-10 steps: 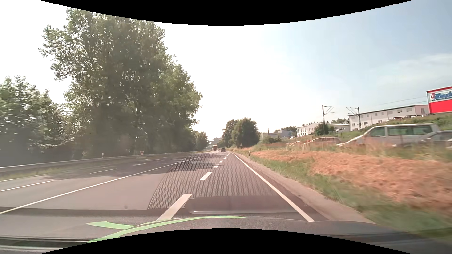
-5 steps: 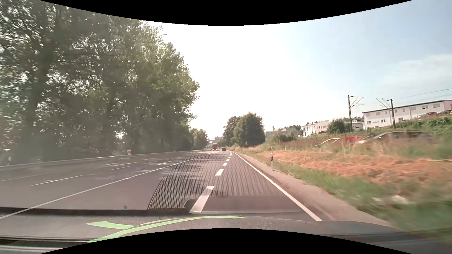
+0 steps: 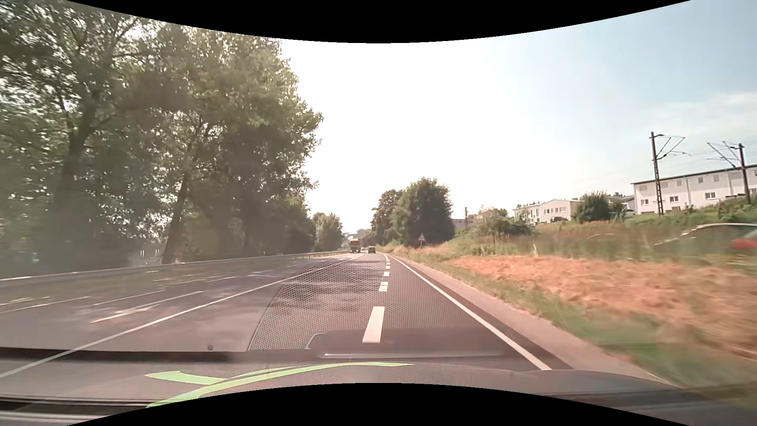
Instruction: Follow the waypoints while adhering to traffic rules and regulations
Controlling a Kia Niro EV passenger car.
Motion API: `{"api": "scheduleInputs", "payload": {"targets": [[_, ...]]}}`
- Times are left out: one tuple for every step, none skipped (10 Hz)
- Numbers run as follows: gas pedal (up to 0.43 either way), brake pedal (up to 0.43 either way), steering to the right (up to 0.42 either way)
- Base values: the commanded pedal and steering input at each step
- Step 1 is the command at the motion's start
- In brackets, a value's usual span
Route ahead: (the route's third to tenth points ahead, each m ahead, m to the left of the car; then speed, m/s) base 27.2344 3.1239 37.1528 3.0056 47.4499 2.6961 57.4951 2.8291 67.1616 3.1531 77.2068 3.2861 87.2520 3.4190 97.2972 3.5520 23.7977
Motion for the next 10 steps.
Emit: {"api": "scheduleInputs", "payload": {"targets": [[0.713,0.000,0.000],[0.551,0.000,0.000],[0.398,0.000,0.000],[0.350,0.000,0.000],[0.280,0.000,0.000],[0.169,0.000,0.000],[0.138,0.000,0.000],[0.138,0.000,0.000],[0.138,0.000,-0.001],[0.138,0.000,-0.002]]}}
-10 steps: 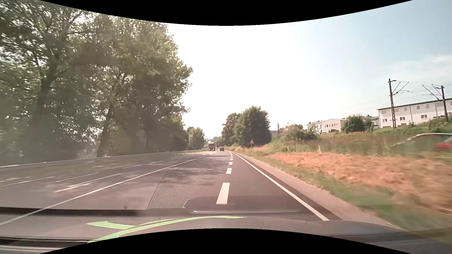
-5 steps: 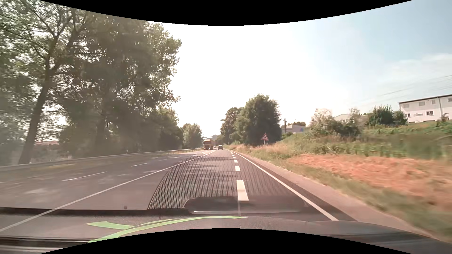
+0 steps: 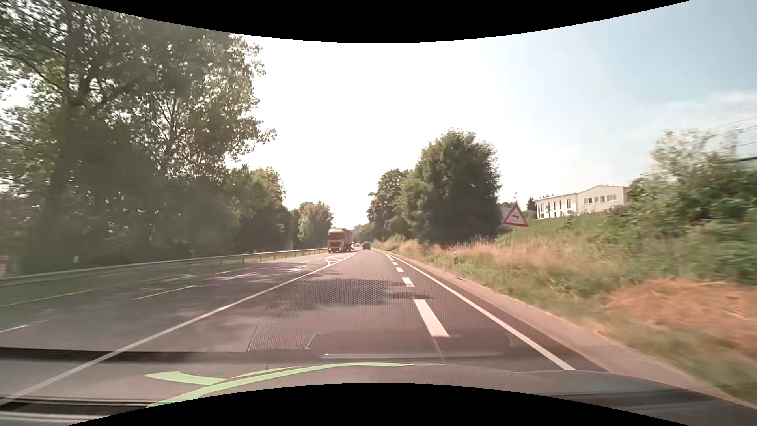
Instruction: Follow the waypoints while adhering to traffic rules and regulations
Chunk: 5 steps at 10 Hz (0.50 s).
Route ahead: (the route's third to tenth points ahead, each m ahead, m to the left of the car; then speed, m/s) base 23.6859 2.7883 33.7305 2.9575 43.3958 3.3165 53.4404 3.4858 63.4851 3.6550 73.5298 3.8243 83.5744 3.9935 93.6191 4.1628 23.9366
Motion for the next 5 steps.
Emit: {"api": "scheduleInputs", "payload": {"targets": [[0.138,0.000,-0.002],[0.130,0.000,-0.002],[0.110,0.000,-0.002],[0.098,0.000,-0.003],[0.098,0.000,-0.004]]}}
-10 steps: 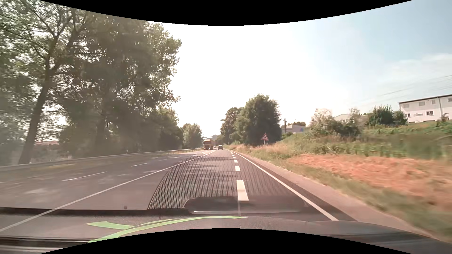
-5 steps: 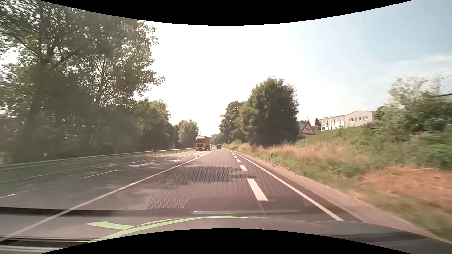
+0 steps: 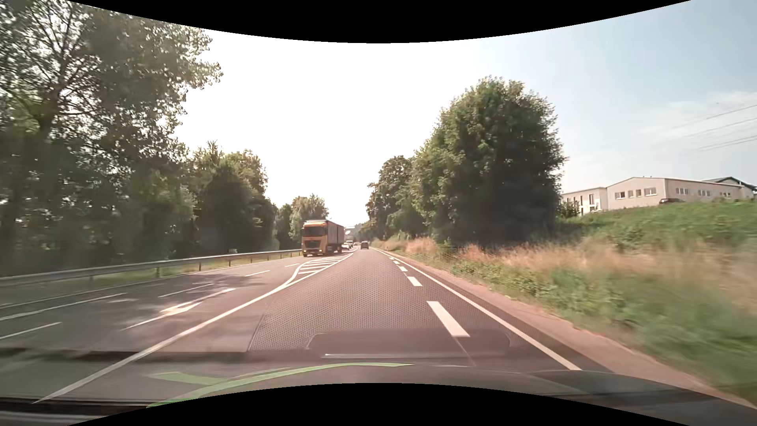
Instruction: Follow the waypoints while adhering to traffic rules and regulations
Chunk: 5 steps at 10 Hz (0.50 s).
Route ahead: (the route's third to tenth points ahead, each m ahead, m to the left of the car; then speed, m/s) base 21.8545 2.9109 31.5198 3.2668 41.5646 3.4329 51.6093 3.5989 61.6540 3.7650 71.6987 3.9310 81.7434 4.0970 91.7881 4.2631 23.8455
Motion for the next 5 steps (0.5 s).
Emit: {"api": "scheduleInputs", "payload": {"targets": [[0.098,0.000,-0.004],[0.098,0.000,-0.004],[0.098,0.000,-0.004],[0.098,0.000,-0.004],[0.098,0.000,-0.004]]}}
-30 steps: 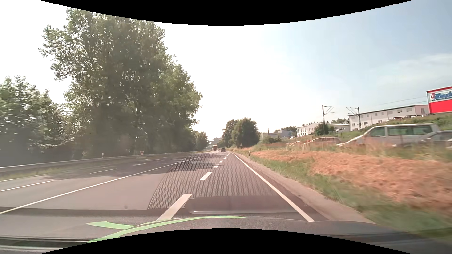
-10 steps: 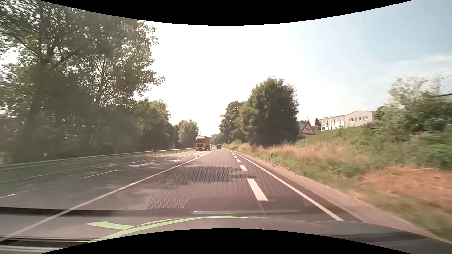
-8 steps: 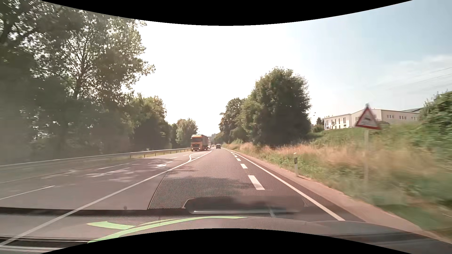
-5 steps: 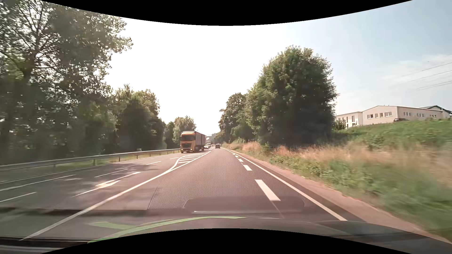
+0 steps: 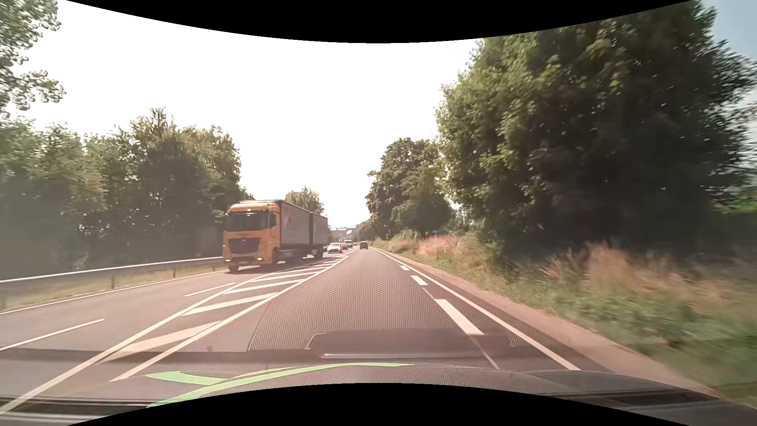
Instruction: Follow the waypoints while adhering to traffic rules and regulations
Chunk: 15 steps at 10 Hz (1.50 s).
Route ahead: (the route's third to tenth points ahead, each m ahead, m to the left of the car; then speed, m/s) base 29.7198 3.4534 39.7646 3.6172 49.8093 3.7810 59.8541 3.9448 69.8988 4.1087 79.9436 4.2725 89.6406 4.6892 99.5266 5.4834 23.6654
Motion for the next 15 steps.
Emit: {"api": "scheduleInputs", "payload": {"targets": [[0.110,0.000,-0.004],[0.110,0.000,-0.004],[0.110,0.000,-0.004],[0.110,0.000,-0.004],[0.118,0.000,-0.004],[0.118,0.000,-0.004],[0.118,0.000,-0.004],[0.118,0.000,-0.004],[0.118,0.000,-0.005],[0.118,0.000,-0.005],[0.118,0.000,-0.005],[0.118,0.000,-0.005],[0.118,0.000,-0.005],[0.118,0.000,-0.005],[0.118,0.000,-0.005]]}}
